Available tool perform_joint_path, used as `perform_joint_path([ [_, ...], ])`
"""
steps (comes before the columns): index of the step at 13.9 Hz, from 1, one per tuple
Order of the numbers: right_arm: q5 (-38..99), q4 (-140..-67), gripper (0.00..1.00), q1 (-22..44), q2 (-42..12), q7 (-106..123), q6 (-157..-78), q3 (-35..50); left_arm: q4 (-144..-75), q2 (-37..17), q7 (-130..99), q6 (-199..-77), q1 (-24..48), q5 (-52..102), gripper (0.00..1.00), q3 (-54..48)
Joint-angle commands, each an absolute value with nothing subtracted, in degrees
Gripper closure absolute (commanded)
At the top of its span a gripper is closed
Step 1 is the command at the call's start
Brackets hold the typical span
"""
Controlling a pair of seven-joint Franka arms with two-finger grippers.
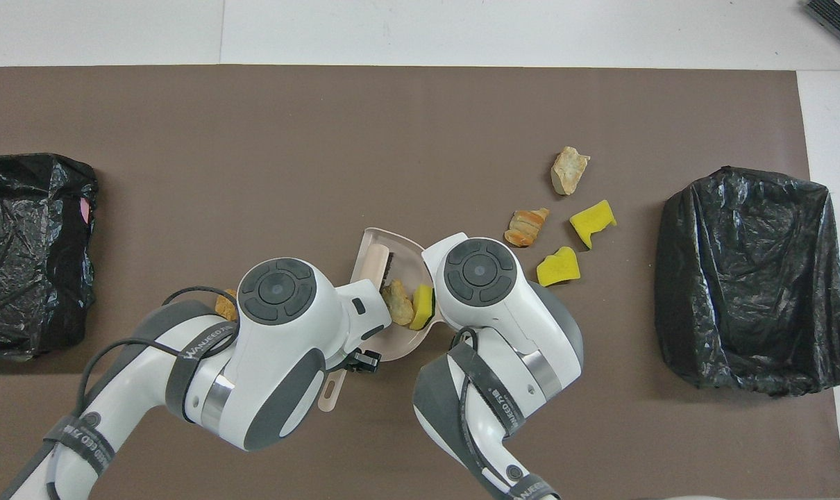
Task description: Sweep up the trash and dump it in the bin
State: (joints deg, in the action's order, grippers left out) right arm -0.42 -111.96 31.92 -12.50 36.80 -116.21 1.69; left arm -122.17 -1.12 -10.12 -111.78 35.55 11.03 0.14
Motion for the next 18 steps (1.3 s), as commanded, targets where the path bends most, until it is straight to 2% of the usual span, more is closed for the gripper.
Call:
perform_joint_path([
  [1,-0.97,-113.47,1.0,31.2,-11.16,36.65,-116.81,2.11,-122.43,3.85,-11.15,-104.79,32.09,11.87,1.0,0.53],
  [6,-1.05,-113.47,1.0,31.11,-11.25,37.7,-116.98,2.11,-125.93,10.36,-31.44,-94.22,27.69,3.71,1.0,0.62],
  [10,-1.14,-113.9,1.0,31.11,-11.16,37.62,-117.24,2.11,-137.43,18.35,-37.0,-95.45,22.43,-2.45,1.0,0.7],
  [12,-1.14,-114.96,1.0,31.2,-11.25,37.44,-118.21,2.11,-141.92,20.65,-37.09,-99.47,18.56,-3.43,1.0,0.62],
  [15,-1.14,-115.4,1.0,31.2,-11.25,37.71,-118.65,2.11,-144.67,19.43,-36.91,-107.12,17.05,-3.52,1.0,0.44],
  [18,-1.14,-116.27,1.0,31.2,-11.25,37.53,-118.65,2.11,-144.32,14.43,-35.69,-113.71,21.34,-2.73,1.0,0.26],
])
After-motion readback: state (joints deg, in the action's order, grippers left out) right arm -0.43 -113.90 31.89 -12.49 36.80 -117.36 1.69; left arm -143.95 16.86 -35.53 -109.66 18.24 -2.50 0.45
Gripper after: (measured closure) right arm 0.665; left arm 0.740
